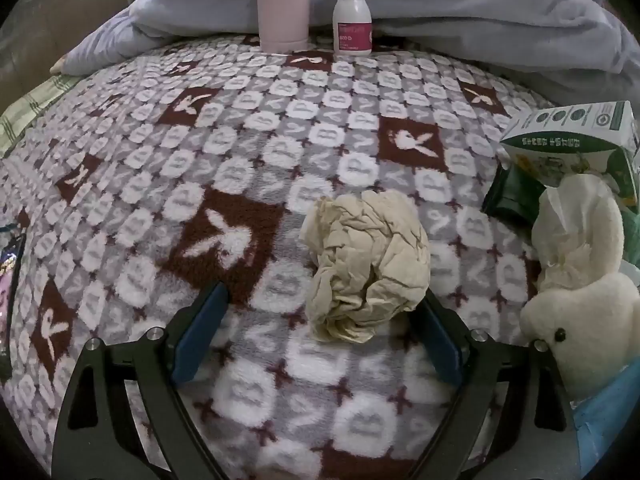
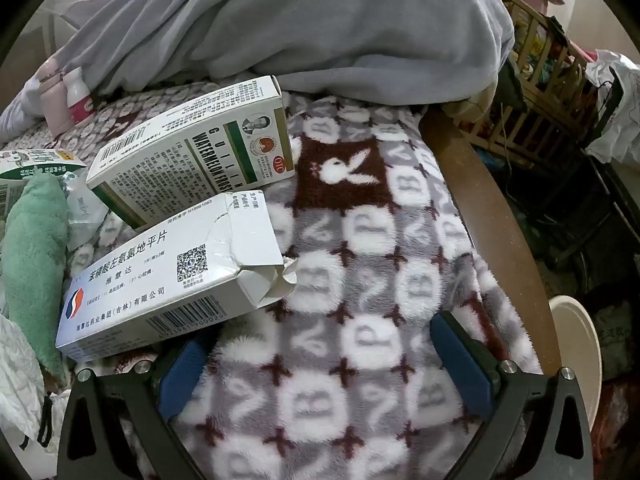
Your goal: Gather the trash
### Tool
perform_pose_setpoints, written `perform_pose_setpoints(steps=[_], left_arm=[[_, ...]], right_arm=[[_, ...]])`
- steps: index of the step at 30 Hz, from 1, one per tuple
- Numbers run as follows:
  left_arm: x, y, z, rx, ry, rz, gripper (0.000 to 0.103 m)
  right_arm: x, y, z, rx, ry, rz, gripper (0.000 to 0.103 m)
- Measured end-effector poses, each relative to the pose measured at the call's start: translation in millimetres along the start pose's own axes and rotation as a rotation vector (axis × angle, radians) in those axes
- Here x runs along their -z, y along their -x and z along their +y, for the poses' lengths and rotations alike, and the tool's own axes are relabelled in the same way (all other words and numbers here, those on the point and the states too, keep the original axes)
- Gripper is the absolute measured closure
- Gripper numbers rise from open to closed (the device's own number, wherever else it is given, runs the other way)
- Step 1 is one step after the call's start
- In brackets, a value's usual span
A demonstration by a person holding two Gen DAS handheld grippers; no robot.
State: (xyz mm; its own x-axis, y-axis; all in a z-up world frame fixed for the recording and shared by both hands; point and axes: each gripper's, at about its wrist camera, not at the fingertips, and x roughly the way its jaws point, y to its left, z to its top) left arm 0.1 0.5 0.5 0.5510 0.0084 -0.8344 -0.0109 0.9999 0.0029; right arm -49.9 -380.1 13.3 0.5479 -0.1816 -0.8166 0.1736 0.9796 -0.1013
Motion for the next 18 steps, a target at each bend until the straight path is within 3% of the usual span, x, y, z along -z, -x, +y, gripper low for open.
perform_pose_setpoints(steps=[7, 18], left_arm=[[0, 17, 4, -0.009, 0.004, 0.014, 0.013], [-1, 120, 9, 0.024, 0.005, -0.168, 0.013]], right_arm=[[1, -2, 2, -0.001, -0.001, -0.001, 0.000], [3, -5, 4, -0.001, 0.000, -0.003, 0.000]])
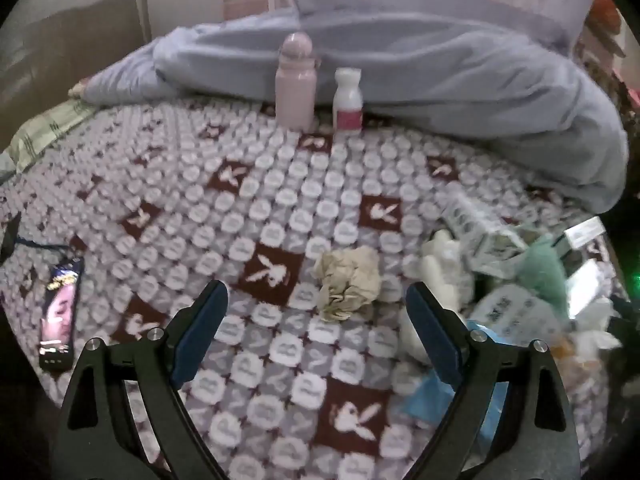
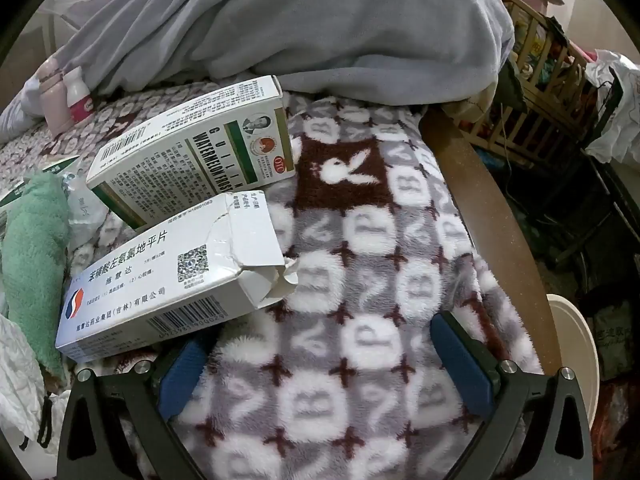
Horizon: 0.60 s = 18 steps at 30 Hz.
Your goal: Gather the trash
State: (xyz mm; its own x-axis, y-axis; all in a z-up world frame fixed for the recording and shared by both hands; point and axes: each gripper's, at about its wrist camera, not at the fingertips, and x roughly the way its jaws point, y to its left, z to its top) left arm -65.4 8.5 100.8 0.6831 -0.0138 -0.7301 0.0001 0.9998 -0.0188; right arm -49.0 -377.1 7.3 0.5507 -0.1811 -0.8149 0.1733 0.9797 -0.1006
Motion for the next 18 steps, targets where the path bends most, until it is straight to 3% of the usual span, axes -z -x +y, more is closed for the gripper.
perform_pose_setpoints(steps=[8, 18], left_arm=[[2, 51, -21, 0.076, -0.007, -0.074, 0.013], [4, 73, -64, 0.129, -0.031, -0.121, 0.013]], right_arm=[[-4, 9, -8, -0.049, 0.023, 0.049, 0.000], [6, 99, 4, -0.080, 0.002, -0.157, 0.000]])
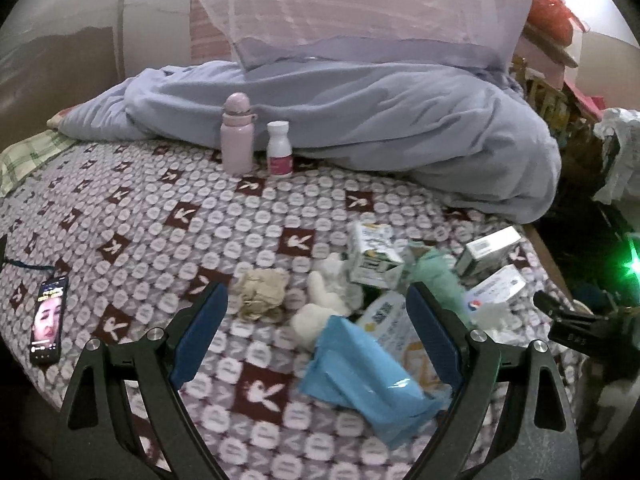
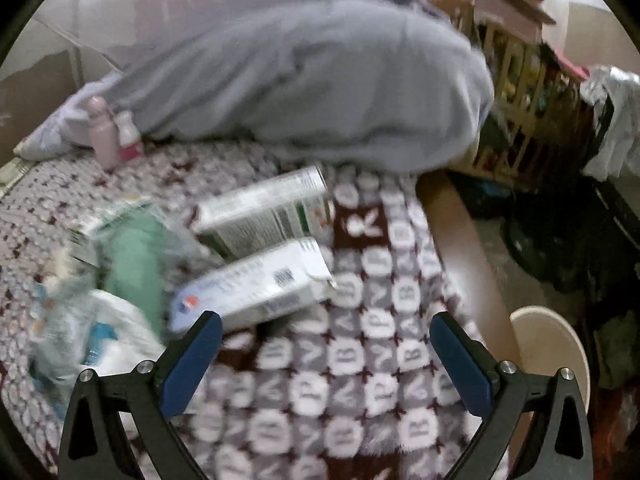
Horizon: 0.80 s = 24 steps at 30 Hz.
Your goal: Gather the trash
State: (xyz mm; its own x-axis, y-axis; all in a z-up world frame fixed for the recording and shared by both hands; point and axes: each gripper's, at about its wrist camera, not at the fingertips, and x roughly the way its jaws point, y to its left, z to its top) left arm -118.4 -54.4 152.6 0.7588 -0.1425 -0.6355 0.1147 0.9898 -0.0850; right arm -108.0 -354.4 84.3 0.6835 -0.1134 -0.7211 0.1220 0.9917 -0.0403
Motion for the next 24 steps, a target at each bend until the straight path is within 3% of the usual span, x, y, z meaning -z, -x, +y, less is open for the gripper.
perform_pose_setpoints(steps=[9, 24], left_arm=[[-11, 18, -15, 0.006, -0.004, -0.076, 0.013], [-16, 25, -15, -0.016, 0.000, -0.105, 0.013]], right_arm=[[-24, 72, 28, -0.057, 0.020, -0.176, 0.000], [-34, 108, 41, -0.087, 0.036, -0.295, 0.000]])
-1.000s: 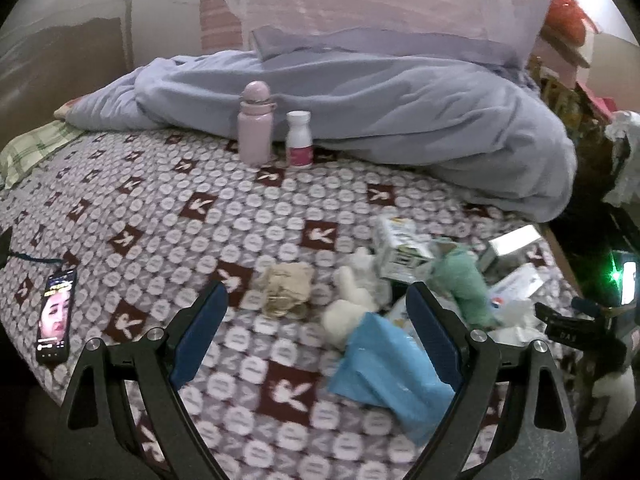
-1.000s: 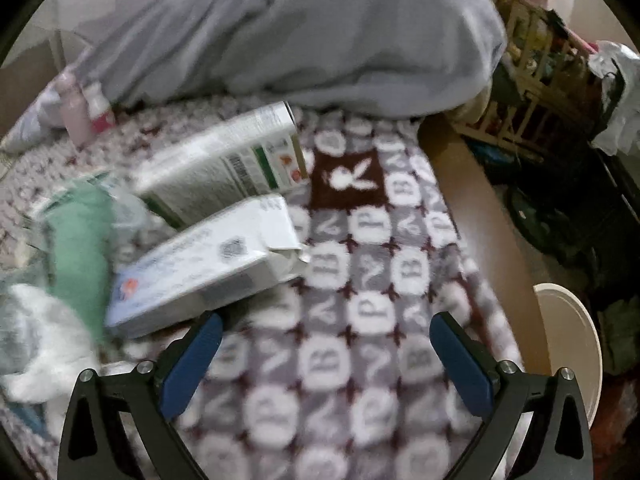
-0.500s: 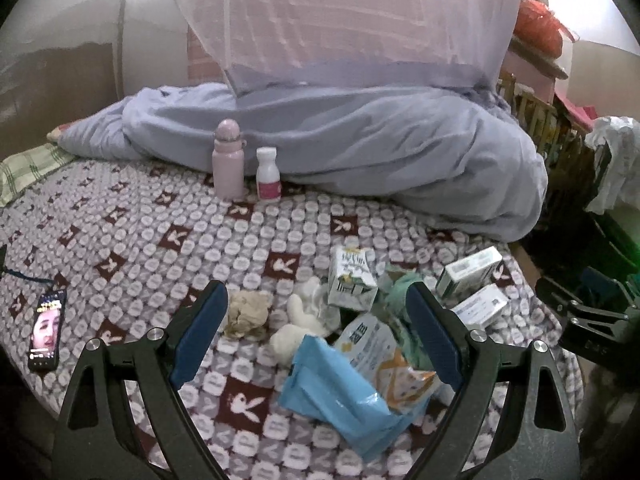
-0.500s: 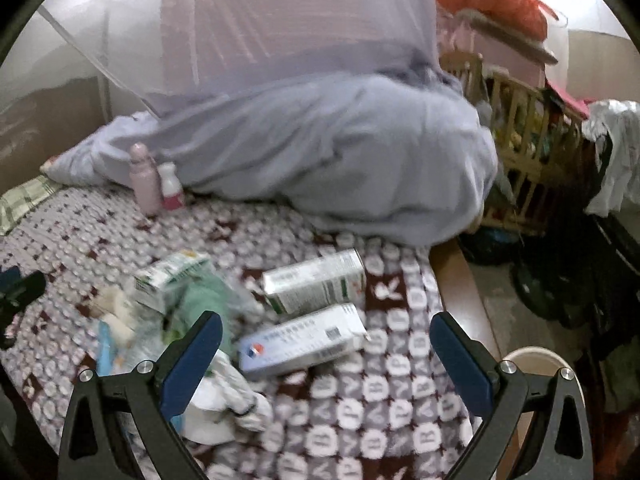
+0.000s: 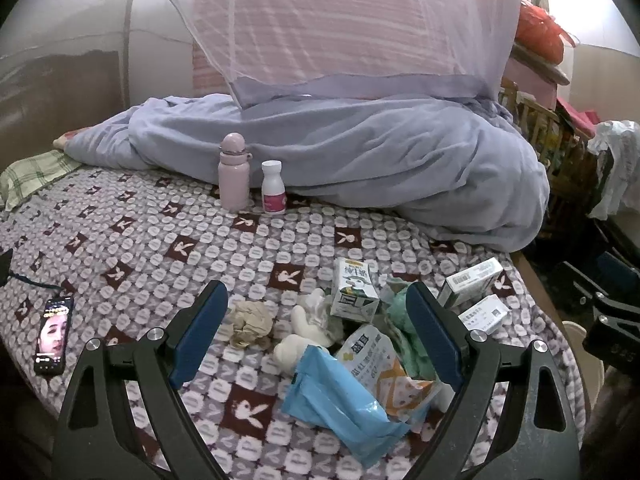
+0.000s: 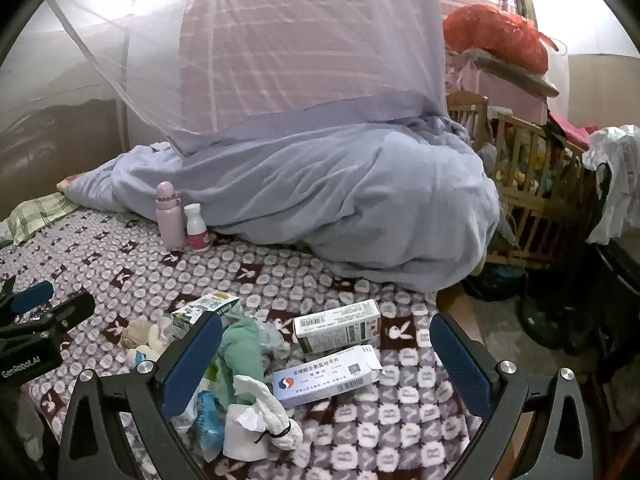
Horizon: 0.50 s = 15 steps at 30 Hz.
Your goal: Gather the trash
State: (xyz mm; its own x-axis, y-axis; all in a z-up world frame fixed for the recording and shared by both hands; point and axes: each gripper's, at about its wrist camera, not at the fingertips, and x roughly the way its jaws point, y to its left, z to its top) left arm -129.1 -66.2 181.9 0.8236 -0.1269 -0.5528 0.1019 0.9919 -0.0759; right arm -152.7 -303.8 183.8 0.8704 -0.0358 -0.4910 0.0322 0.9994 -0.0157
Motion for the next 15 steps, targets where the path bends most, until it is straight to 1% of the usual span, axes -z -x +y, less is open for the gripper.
perform_pose_setpoints(steps=[15], left_arm=[[-1.4, 0.5, 8.4, -0.030, 0.004, -0.007, 0.013]], right_arm=[[-3.1, 2.3, 5.9, -0.007, 0.006, -0.016, 0.000]])
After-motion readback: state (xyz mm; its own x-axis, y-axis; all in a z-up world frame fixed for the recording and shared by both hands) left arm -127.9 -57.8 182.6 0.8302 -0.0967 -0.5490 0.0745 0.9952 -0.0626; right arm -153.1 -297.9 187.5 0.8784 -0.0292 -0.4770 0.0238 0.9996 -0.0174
